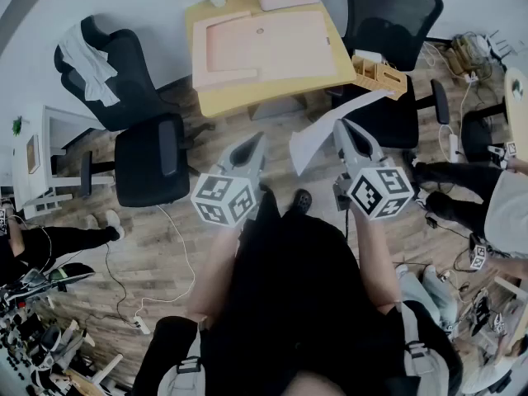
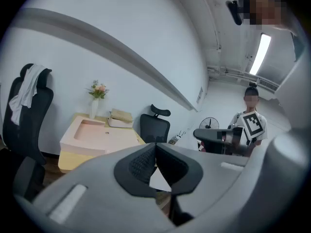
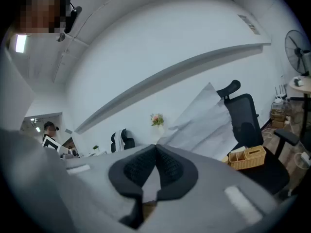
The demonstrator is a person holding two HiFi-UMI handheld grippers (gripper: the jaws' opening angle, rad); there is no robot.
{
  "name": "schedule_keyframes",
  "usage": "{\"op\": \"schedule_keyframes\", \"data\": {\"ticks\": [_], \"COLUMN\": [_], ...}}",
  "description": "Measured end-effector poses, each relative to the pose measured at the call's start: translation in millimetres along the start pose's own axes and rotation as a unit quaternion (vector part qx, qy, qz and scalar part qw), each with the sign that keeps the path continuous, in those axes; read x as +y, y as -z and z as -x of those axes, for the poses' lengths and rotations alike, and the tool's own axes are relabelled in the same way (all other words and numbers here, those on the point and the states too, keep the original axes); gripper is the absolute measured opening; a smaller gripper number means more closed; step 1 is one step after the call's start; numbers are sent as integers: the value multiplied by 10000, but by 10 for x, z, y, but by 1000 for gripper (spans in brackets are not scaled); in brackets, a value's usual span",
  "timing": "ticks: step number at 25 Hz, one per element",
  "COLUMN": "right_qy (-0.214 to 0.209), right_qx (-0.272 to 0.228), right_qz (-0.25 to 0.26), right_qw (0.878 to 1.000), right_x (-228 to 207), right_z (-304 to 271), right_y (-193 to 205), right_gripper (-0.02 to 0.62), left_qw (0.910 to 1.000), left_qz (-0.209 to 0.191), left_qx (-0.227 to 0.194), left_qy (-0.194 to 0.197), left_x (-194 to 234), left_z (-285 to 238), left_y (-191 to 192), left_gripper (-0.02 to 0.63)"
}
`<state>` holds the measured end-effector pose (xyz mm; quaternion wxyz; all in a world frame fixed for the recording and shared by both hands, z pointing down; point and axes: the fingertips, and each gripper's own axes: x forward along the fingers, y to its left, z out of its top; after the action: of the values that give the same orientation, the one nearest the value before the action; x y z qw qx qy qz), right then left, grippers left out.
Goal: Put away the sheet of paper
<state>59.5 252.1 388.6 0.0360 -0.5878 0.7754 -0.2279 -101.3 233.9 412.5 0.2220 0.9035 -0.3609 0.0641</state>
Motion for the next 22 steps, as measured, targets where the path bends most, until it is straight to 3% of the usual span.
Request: {"op": "schedule_keyframes", "data": {"ticks": [13, 22], "right_qy": [101, -132], "right_qx": [32, 246], "right_qz": [-61, -102], "right_qw": [9999, 9996], "right_x": [-366, -414], "right_z": [260, 244], "right_y": [-89, -3], "right_gripper": [3, 3], "left_qw": [9998, 9995], "left_qz": [-69, 87], "left_qx": [167, 283], "left_qy": [101, -106], "left_x": [-354, -389], "left_z": [-281, -261], "left_y": [67, 224], "left_gripper": [9, 9]}}
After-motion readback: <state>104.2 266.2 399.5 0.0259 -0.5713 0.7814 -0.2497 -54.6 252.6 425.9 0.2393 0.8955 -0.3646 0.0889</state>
